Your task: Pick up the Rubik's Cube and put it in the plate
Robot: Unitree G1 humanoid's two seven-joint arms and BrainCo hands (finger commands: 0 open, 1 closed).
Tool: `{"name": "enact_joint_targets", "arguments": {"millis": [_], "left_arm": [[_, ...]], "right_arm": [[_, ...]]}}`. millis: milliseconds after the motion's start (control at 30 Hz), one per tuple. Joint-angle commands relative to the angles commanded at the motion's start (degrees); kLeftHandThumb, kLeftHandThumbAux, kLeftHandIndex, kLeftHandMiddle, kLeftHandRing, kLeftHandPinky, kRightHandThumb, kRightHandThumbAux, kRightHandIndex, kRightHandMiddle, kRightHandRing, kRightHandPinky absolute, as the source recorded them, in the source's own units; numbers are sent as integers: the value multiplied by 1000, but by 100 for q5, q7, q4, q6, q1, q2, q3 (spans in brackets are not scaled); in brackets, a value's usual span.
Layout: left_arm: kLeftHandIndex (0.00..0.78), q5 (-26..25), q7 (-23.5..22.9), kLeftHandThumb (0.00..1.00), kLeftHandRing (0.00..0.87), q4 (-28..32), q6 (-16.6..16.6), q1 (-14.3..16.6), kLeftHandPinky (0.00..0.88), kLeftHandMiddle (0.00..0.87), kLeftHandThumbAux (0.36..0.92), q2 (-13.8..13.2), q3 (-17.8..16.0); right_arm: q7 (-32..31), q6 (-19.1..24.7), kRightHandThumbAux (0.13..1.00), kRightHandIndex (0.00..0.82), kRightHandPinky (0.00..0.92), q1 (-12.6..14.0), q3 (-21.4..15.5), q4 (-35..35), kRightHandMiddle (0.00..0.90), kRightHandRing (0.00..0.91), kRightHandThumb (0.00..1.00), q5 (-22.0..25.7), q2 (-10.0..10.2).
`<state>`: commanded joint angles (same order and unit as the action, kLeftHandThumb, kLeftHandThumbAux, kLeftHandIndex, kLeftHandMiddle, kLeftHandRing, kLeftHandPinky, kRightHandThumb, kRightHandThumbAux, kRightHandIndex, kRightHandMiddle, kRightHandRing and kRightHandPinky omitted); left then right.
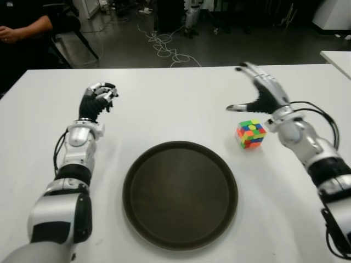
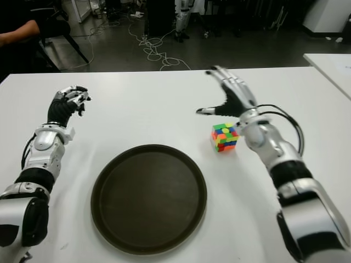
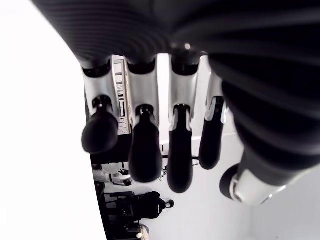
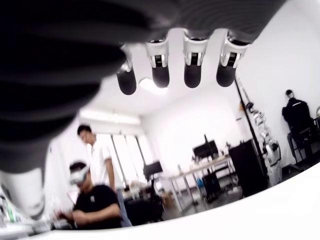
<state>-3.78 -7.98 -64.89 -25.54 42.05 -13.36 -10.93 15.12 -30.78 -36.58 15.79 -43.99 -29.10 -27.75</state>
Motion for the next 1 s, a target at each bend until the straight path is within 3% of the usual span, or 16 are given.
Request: {"name": "enact_joint_targets", "arguments": {"millis": [167, 367, 567, 767, 1000], "left_arm": [[409, -5, 14, 836, 698, -10, 19, 10, 752, 549, 668, 16, -5], [410, 14, 69, 836, 703, -3, 51, 26, 755, 552, 668, 36, 8], [410, 14, 114, 836, 699, 6, 66, 28, 752, 550, 668, 51, 11], [408, 5, 149, 836, 695, 13, 59, 22, 750, 545, 668, 66, 12], [408, -6, 115, 836, 698, 34, 39, 8, 754, 547, 668, 65, 16]], "right_arm": [[-79, 93, 622, 80, 62, 534, 10, 503, 98, 89, 0, -165, -125], [-272, 170, 676, 104, 127, 865, 128, 745, 130, 133, 0, -423, -212], [-479, 29, 716, 113, 156, 1024, 230, 884, 139, 150, 0, -648, -401], [-567, -142, 718, 108, 105, 1149, 239, 935, 129, 127, 0, -822, -659], [-504, -125, 730, 117, 104, 1242, 208, 1060, 134, 124, 0, -944, -808]]}}
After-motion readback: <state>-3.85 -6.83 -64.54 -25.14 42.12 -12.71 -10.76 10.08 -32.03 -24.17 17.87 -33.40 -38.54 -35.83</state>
